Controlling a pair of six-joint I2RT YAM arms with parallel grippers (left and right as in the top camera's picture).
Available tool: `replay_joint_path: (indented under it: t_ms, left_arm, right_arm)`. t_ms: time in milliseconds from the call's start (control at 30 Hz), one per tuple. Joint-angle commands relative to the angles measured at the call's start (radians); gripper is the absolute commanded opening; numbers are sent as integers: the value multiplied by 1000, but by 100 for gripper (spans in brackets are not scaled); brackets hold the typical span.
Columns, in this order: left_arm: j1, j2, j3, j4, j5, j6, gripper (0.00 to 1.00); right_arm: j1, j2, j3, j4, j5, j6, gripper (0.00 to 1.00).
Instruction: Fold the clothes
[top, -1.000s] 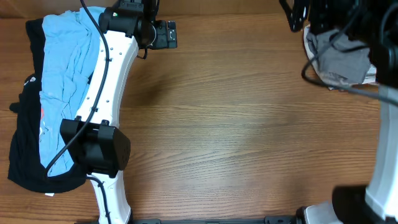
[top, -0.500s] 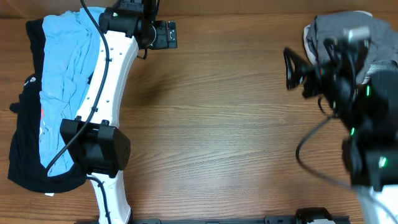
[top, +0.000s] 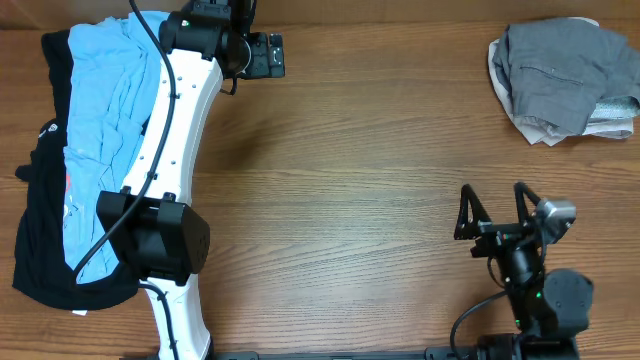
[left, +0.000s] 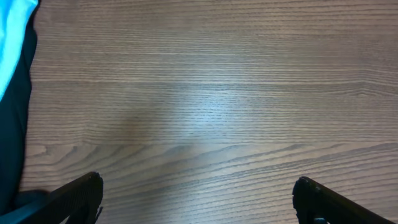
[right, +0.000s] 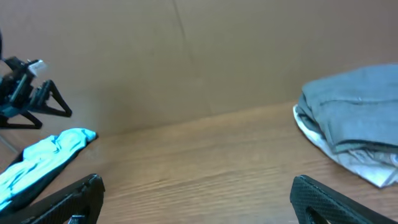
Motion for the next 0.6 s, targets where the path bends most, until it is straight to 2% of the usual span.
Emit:
replay_joint_path:
  t_ms: [0, 233, 400, 567]
  left_arm:
    - [-7, -8, 10, 1, -6, 15, 100]
    - [-7, -8, 10, 1, -6, 15, 100]
    - [-7, -7, 10, 1, -6, 15, 100]
    - [-7, -7, 10, 1, -6, 15, 100]
  right_arm:
    - [-3, -83, -110, 61, 42, 23, 100]
    - [-3, -179, -259, 212, 49, 23, 100]
    - [-4, -262, -315, 203, 52, 23, 100]
    - [-3, -261, -315, 99, 66, 23, 100]
